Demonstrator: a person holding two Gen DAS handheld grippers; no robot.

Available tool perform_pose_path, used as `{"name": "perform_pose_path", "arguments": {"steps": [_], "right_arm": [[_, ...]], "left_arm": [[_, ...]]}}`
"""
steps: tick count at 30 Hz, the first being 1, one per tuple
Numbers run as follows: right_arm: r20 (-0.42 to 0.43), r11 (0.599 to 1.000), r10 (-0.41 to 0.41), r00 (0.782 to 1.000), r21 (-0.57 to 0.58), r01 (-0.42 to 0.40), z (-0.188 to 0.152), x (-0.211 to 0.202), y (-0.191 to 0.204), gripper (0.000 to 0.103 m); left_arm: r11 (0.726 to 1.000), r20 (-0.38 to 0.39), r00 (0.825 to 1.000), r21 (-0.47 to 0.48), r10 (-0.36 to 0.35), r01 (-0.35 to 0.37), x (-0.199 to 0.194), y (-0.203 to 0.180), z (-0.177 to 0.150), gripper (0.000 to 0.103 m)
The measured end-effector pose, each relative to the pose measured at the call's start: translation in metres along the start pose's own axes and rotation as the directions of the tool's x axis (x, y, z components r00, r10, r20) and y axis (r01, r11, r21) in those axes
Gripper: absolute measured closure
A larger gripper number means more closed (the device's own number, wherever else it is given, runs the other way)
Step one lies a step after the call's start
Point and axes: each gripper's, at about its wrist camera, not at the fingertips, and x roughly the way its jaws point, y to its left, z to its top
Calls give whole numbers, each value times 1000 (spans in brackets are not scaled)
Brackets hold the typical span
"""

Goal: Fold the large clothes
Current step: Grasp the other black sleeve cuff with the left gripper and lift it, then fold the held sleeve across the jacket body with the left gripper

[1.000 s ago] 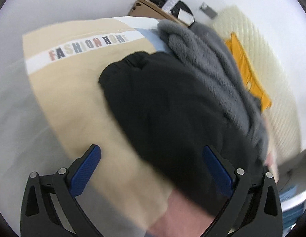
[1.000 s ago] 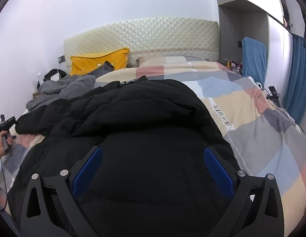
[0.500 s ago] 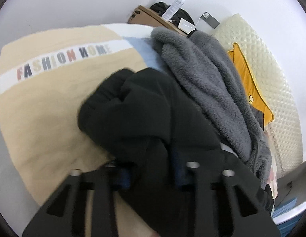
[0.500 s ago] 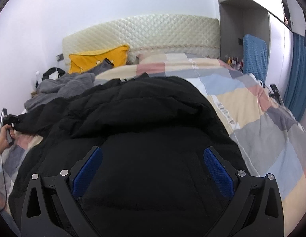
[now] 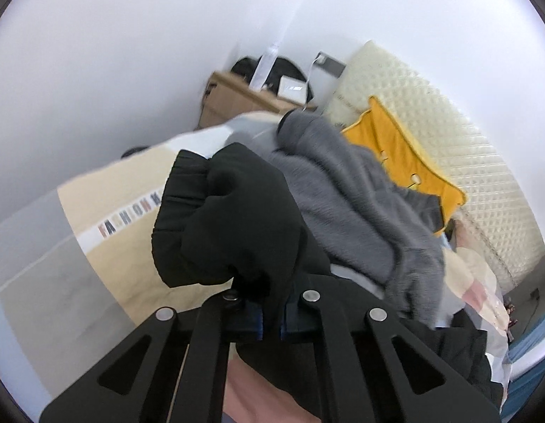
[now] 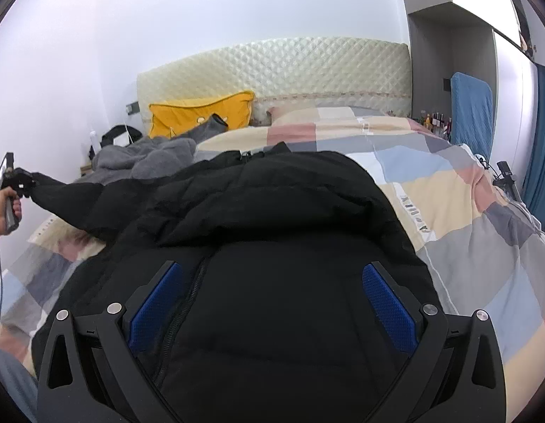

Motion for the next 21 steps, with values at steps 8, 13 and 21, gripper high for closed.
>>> {"name": "perform_pose_path", "arguments": {"steps": [8,13,21], "right_arm": [[48,996,26,999,-88,-22,1,-23,5,0],[63,994,61,996,-99,-54,-2,-31,1,0],[88,993,94,992,-73,-88,-3,-48,-21,0]], "left_arm": [[992,49,999,126,-19,13,-72,-67,9,98],[970,88,995,241,-44,22,-115,-123,4,98],[918,113,988,393,-107,54,-171,-215,-17,98]]}}
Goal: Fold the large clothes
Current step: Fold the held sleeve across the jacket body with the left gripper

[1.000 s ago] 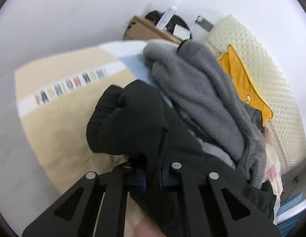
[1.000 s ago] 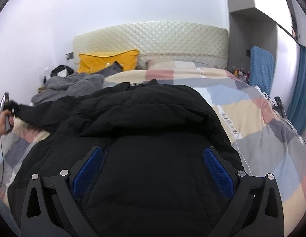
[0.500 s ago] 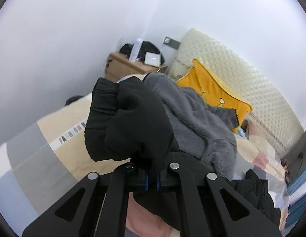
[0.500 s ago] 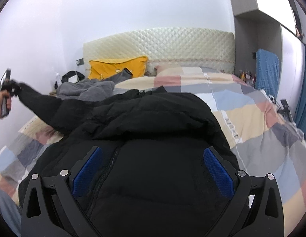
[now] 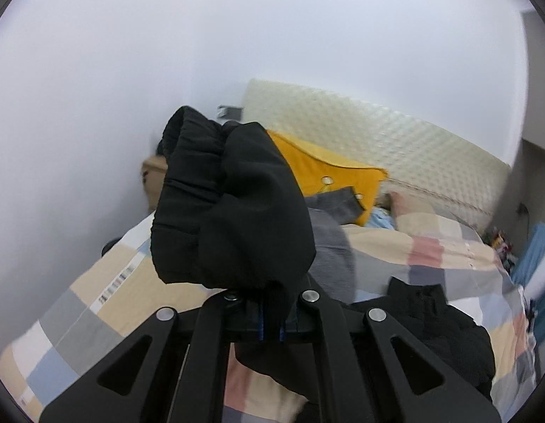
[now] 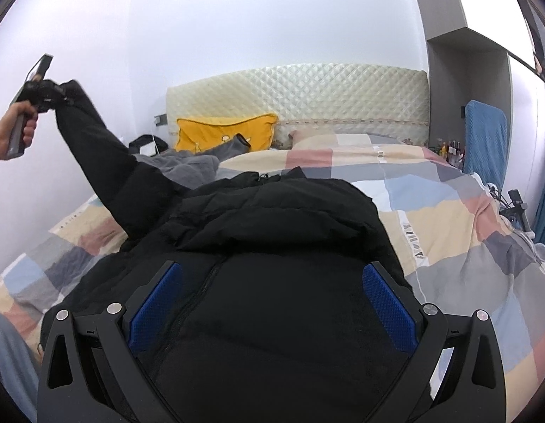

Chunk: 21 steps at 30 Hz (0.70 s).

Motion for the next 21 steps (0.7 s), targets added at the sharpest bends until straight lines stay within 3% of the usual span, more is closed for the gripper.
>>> {"name": "perform_pose_path", "arguments": {"steps": [10,15,21], "right_arm": [[36,999,0,999,49,-2,-2,-18,-21,0],[49,998,-1,999,67,-2,-2,-20,-26,0],[46,994,-17,999,113,12,-3,-14,-39,0]], "left_arm": [[980,24,990,145,-138,133,-25,-141,-7,98],[945,-10,973,233,-233,228,-22,-217,-36,98],[892,-95,942,304,-322,335,-10,-306,-95,98]]}}
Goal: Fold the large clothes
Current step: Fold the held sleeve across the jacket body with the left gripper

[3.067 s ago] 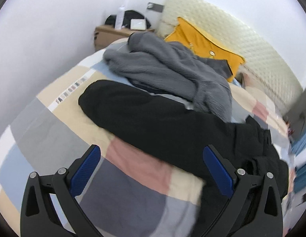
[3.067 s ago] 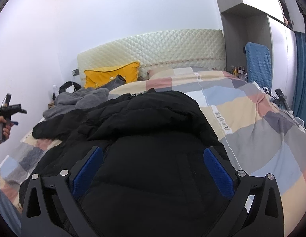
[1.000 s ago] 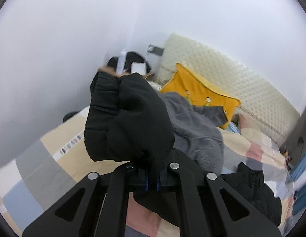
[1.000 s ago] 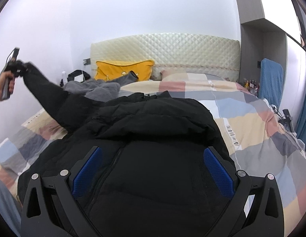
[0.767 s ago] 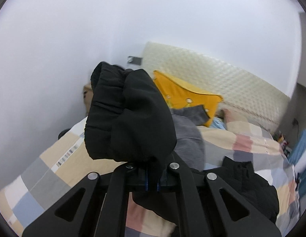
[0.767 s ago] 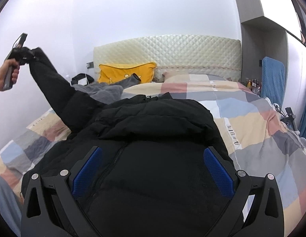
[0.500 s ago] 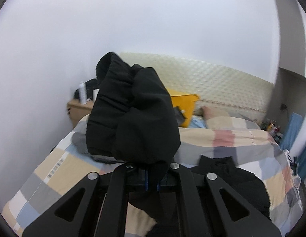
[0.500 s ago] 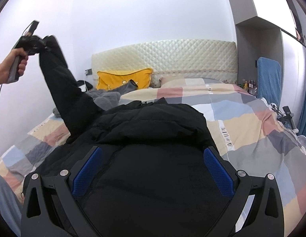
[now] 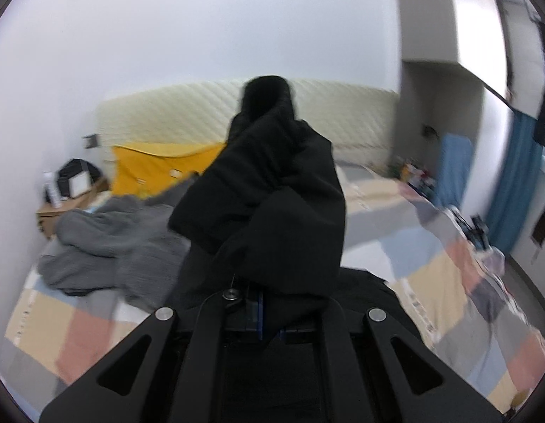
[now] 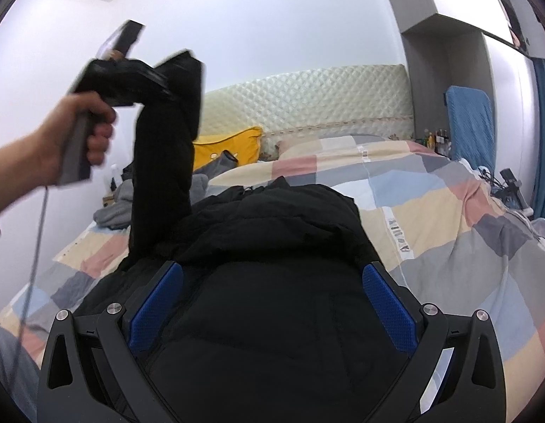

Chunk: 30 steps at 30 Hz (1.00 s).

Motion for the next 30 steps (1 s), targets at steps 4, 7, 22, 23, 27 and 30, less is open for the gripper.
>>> {"name": "perform_pose_path", "arguments": {"steps": [4,7,22,23,27,30], "right_arm": [[13,999,-22,1000,28,22,0,1,-10,0],[20,998,-29,999,63,27,0,2,-20,0],[5,991,-14,1000,135,13,-6,19,-43,0],[-1,991,-15,1000,133,15,-7,22,-43,0],[-27,990,-24,999,140,27,-10,29,-45,0],[-13,990,-38,999,139,39,-10,26,-45,0]], "left_arm": [[998,-47,998,29,-51,52,34,-46,-24,98],[997,-79,994,-1,-76,76,57,-63,-36,98],[979,-278,940,-103,-196,173,174,-118,-121,98],[977,-272,941,-120,-204,177,174,-115,-122,98],[963,-260,933,-165,-249,211,175,-106,-120,98],[951,-252,925,-192,-285,241,166,-99,-117,98]]}}
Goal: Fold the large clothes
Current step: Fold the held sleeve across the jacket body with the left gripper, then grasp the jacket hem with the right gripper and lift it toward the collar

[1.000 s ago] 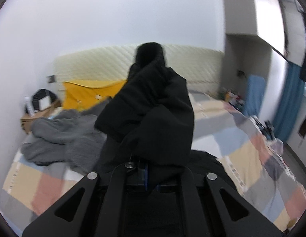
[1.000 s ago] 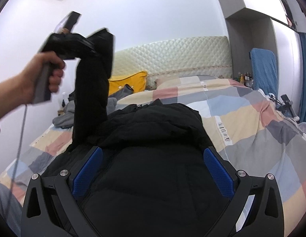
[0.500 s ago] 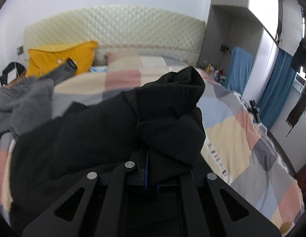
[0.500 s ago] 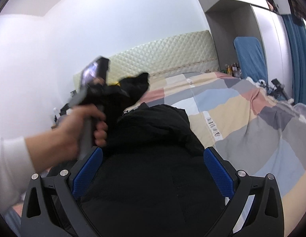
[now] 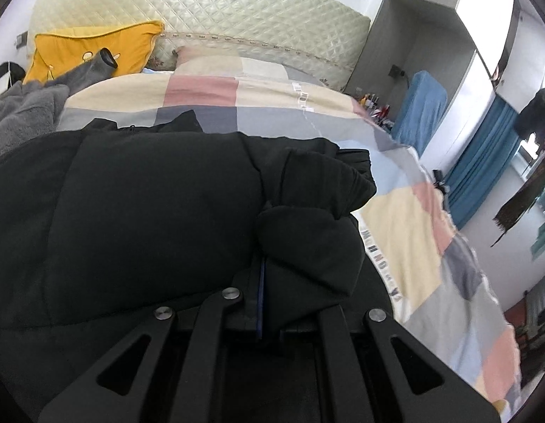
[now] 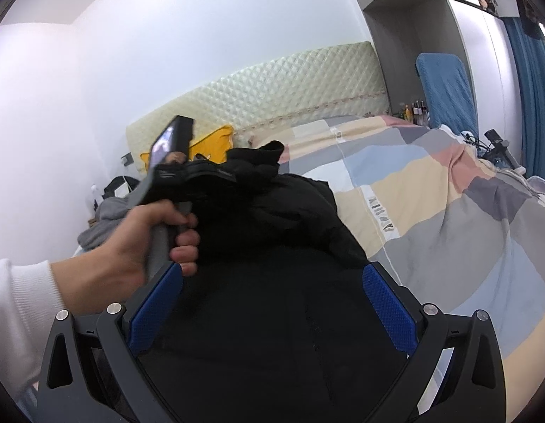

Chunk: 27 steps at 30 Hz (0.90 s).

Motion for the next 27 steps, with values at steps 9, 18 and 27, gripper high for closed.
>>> {"name": "perform_pose_path", "arguments": {"steps": [9,18,27], "right_arm": [[32,997,4,999,-80,-1,0,-5,22,0],[26,989,32,999,-143,-28,0,3,44,0],[-40,990,52,998,-128,-57,3,27,51,0]], "left_arm": [[996,-11,997,26,-81,81,-54,2,3,16],[999,66,998,43,-12,9,-141,42,-4,4],[983,118,977,-61,177,-171,-224,128,-69,4]]}}
